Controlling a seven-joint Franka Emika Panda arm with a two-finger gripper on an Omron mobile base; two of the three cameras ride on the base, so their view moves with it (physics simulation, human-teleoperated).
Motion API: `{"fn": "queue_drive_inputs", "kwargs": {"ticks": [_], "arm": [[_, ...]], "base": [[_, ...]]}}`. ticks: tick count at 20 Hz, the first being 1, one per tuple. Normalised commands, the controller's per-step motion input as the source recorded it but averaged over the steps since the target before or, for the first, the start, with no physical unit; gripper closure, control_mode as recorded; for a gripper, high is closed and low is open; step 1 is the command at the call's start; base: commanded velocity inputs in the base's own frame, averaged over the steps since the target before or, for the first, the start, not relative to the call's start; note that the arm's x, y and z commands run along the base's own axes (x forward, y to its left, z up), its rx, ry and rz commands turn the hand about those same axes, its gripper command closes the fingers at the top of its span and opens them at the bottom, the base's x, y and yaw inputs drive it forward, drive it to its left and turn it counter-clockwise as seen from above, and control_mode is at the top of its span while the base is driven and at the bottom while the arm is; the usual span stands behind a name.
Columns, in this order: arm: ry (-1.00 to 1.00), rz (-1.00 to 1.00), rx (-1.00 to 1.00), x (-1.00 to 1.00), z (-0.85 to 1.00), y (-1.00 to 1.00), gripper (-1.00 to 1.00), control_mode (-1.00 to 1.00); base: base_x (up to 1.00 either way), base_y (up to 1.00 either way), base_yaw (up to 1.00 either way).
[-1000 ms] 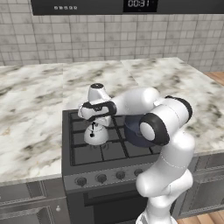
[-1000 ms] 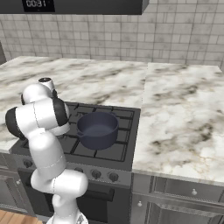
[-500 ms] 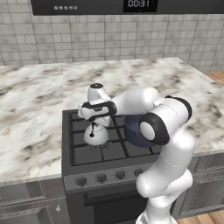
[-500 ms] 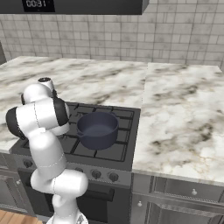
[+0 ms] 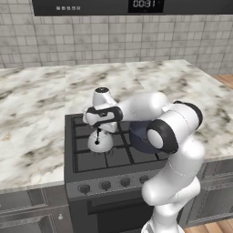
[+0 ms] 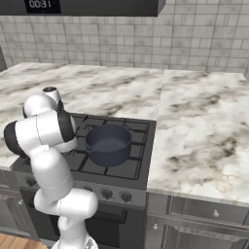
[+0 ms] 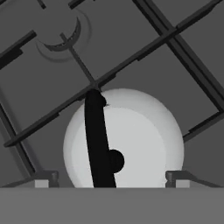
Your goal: Pick the kettle from the counter and place it on a stove burner. Then turn the burner on.
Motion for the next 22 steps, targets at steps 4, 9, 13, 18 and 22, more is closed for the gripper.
{"fn": "queue_drive_inputs", "kwargs": {"ticks": [4,9,13,18,22], "arm": [[0.0,-0.03,0.0,-0.24,0.0,-0.32,-1.0,-1.0],[0.0,-0.05,0.0,-0.37,0.0,-0.41,-1.0,-1.0],[-0.04,0.0,0.0,-0.27,0.21,-0.09,-1.0,-1.0],[-0.15,0.0,-0.01,-0.02,0.45,0.19,-1.0,-1.0],[-0.14,0.0,-0.02,0.0,0.46,0.25,-1.0,-1.0]], "base": [[0.0,0.0,0.0],[0.0,0.0,0.0],[0.0,0.0,0.0],[0.0,0.0,0.0],[0.0,0.0,0.0]]}}
